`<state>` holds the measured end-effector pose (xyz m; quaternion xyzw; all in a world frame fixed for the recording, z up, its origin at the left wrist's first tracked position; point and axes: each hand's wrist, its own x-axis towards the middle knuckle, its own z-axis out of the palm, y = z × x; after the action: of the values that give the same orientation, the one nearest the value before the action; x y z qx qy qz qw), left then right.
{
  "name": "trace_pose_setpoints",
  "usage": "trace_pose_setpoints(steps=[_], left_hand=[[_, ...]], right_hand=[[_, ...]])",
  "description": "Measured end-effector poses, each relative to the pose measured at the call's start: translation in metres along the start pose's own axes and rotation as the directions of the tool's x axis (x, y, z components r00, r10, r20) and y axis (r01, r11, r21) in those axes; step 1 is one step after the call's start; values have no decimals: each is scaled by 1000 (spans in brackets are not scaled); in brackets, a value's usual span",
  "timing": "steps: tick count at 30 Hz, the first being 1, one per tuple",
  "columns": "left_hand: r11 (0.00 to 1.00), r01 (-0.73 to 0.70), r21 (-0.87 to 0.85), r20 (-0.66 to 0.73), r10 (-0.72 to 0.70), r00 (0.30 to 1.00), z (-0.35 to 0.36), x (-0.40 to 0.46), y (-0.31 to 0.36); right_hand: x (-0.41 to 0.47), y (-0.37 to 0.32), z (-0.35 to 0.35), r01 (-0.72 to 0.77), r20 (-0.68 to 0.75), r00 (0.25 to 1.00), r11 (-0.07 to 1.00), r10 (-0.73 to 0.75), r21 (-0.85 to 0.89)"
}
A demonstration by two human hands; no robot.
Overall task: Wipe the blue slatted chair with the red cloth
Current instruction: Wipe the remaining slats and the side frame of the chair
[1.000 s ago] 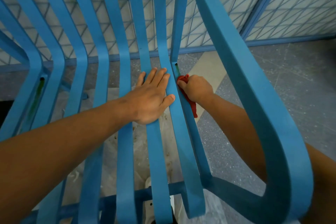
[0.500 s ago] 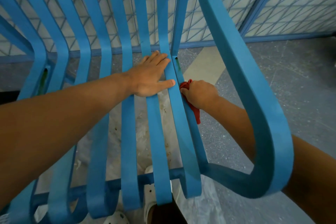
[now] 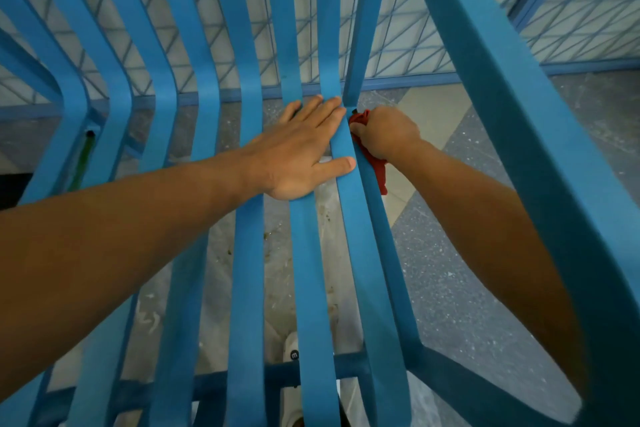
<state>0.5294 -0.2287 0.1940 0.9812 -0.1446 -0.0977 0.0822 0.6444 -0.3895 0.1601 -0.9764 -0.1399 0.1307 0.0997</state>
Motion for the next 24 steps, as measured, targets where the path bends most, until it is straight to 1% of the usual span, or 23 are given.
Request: trace_pose_setpoints(steps=[2,4,6,9,13,18,24], left_hand=[[1000,4,-5,-6,-4,1000,0,0,0],[1000,8,-1,-10,-8,1000,-1,0,0],[1000,9,3,-10,-9,1000,0,0,0],[1000,9,7,-7,-9,1000,0,-1,1],[1000,16,0,-13,-16,1000,-1,-1,2],[1000,23,7,-23,-23,999,-3,-2,3],[1000,23,-7,-24,-23,999,0,-2,2]], right_hand=[[5,4,6,-23,-46,999,996,26,84],[3,6,12,-26,-61,998,989,35,147],[-2,10,16,-21,-51,998,988,29,150],[-11,19,21,-10,-41,999,994,15,106],[-23,32,32,-25,-34,999,995,28,95],[-13,33,34,-47,5,999,984,47,171],[23,19,28,-70,-43,996,963,84,259]])
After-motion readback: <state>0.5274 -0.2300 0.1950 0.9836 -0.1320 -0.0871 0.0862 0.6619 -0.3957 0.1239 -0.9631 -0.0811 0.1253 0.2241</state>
